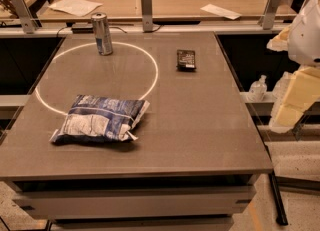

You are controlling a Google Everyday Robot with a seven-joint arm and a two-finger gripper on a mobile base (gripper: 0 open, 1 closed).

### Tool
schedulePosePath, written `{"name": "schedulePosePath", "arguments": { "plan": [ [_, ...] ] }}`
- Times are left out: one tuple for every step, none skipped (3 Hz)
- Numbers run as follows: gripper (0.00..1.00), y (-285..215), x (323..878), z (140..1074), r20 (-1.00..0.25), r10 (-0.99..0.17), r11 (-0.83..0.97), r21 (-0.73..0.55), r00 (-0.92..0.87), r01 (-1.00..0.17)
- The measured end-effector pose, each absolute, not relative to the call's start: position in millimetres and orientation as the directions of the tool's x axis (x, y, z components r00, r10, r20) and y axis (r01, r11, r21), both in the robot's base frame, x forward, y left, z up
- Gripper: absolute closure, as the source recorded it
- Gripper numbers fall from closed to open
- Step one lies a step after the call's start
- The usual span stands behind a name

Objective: Move rxbar chocolate near redbull can

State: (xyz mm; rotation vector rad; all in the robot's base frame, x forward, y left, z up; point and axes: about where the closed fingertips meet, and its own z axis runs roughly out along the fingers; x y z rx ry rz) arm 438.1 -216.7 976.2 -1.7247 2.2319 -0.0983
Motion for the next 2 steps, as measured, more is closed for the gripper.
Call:
{"name": "schedulePosePath", "arguments": {
  "plan": [
    [0.0,-216.7,438.1,976.2,-0.207,-0.953,0.27,-0.246,-0.221,-0.931],
    [0.0,-217.2,439.9,979.0,-0.226,-0.943,0.298,-0.256,-0.243,-0.919]
  ]
}}
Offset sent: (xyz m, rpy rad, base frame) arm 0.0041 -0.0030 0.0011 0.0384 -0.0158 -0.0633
